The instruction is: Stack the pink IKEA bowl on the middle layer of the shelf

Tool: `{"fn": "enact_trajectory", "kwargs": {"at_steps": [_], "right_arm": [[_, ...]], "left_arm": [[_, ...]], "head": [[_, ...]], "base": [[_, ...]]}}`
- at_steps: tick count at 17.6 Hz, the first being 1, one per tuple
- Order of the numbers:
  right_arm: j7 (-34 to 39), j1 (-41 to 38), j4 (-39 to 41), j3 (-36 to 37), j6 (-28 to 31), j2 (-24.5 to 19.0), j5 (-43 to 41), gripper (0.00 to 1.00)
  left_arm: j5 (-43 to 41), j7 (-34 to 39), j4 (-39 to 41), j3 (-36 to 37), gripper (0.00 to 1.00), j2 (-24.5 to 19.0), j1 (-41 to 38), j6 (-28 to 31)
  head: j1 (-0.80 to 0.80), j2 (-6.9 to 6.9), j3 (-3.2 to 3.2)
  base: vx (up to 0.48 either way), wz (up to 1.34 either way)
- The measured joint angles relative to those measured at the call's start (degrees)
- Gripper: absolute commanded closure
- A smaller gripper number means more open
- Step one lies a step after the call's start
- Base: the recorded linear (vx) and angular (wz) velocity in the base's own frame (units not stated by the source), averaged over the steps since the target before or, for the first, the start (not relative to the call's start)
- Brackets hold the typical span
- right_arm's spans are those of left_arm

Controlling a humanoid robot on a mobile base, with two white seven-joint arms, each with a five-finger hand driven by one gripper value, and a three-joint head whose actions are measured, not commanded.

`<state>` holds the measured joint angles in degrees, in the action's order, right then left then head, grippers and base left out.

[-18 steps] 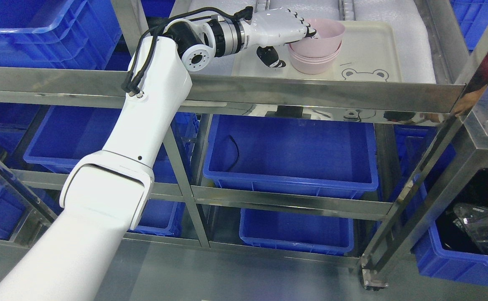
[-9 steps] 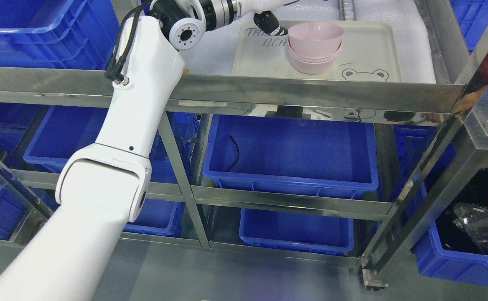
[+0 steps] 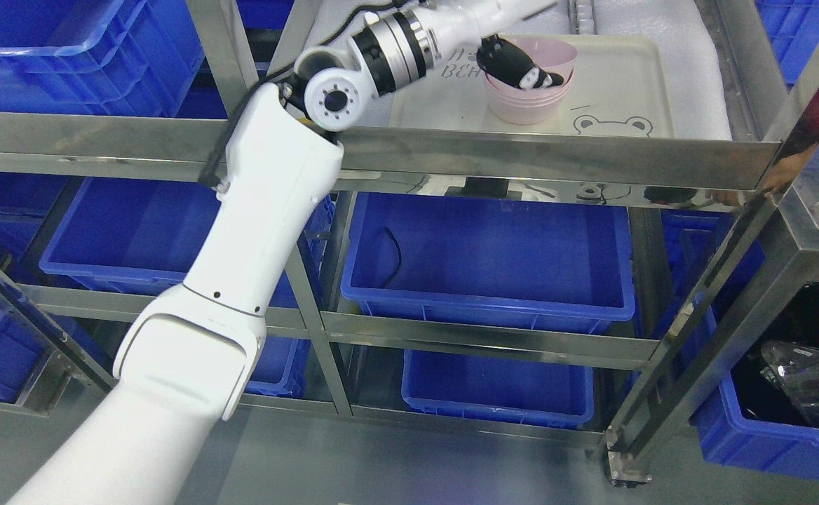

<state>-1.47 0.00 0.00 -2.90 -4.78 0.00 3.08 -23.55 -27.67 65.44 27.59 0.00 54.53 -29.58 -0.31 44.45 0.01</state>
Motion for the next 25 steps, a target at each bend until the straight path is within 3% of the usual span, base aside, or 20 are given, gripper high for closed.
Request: {"fn": "enact_trajectory", "kwargs": {"at_steps": [5,11,14,18,20,25], "right_arm": [[0.0,0.0,0.0,0.0,0.0,0.0,0.0,0.0],[0.0,0.0,0.0,0.0,0.0,0.0,0.0,0.0],[0.3,0.0,0.0,0.0,0.0,0.0,0.0,0.0],[0.3,0.0,0.0,0.0,0.0,0.0,0.0,0.0],[0.2,0.0,0.0,0.0,0.0,0.0,0.0,0.0],[0.0,0.0,0.0,0.0,0.0,0.0,0.0,0.0]], "left_arm": [[3.8,-1.2,5.6,6.4,0.16,0.0,-12.3,-4.7],[5.1,-2.6,9.2,6.5,0.06,0.0,-33.4,-8.4],[5.6,5.5,9.2,3.3,0.03,0.0,-43.0,-8.3],[8.6,24.4,8.7,0.0,0.03,0.0,-49.2,-0.3],[11.3,30.5,8.7,-1.4,0.03,0.0,-50.9,2.3],[16.2,34.7,9.5,-5.0,0.03,0.0,-53.2,4.5]], "head": [[0.0,0.0,0.0],[0.0,0.0,0.0],[0.0,0.0,0.0],[0.0,0.0,0.0],[0.0,0.0,0.0],[0.0,0.0,0.0]], "base": [[0.0,0.0],[0.0,0.0],[0.0,0.0],[0.0,0.0],[0.0,0.0],[0.0,0.0]]}}
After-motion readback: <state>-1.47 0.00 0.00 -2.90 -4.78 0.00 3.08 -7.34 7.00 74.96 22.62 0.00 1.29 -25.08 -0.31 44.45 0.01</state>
